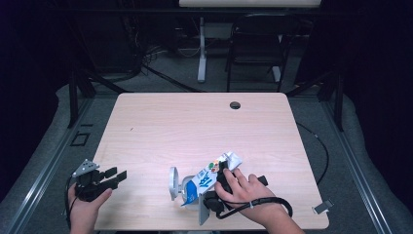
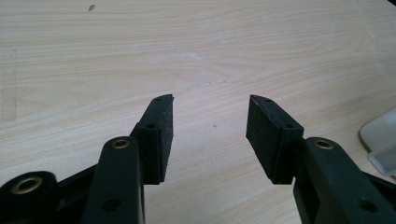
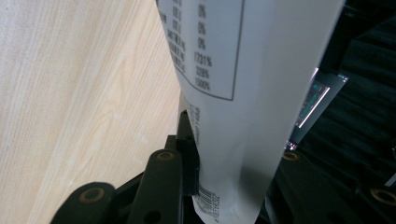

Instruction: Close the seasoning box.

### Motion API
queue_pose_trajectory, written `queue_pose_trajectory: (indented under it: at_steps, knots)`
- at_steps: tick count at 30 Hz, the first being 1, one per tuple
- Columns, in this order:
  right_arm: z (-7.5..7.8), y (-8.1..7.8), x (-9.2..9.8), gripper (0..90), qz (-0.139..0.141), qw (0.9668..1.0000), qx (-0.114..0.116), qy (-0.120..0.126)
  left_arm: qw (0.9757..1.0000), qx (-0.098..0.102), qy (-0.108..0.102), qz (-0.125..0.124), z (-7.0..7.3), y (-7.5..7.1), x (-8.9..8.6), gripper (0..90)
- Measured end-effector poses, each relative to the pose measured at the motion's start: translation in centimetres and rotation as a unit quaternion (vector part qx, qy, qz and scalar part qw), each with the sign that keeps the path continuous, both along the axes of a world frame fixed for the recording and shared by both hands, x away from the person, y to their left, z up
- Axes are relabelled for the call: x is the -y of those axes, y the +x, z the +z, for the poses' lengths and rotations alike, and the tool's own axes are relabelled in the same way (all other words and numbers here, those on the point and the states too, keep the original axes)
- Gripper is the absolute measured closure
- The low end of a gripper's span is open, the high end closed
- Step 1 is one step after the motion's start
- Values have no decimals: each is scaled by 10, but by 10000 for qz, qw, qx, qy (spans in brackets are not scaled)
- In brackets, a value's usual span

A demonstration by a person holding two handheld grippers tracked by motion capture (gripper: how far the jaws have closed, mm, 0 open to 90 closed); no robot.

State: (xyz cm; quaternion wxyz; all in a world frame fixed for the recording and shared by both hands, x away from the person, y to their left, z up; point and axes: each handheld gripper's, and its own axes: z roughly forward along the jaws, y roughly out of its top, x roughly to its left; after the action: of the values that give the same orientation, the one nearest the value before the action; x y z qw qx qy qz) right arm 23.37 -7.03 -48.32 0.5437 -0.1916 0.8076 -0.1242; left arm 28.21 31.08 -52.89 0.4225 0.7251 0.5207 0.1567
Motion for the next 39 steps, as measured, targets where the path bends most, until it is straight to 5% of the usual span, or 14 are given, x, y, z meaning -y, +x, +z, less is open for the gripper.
queue_pose_trajectory:
  at_steps: [15,20,39]
  knots:
    - [-1,0,1,754,130,9998,-37,146,10000,-20,10,3,0,0,-1,516]
    - [0,-1,0,761,76,9999,79,-39,10000,-26,9,-1,0,0,-1,516]
    - [-1,-2,-1,807,193,9998,72,-63,10000,-21,-33,27,0,0,-1,515]
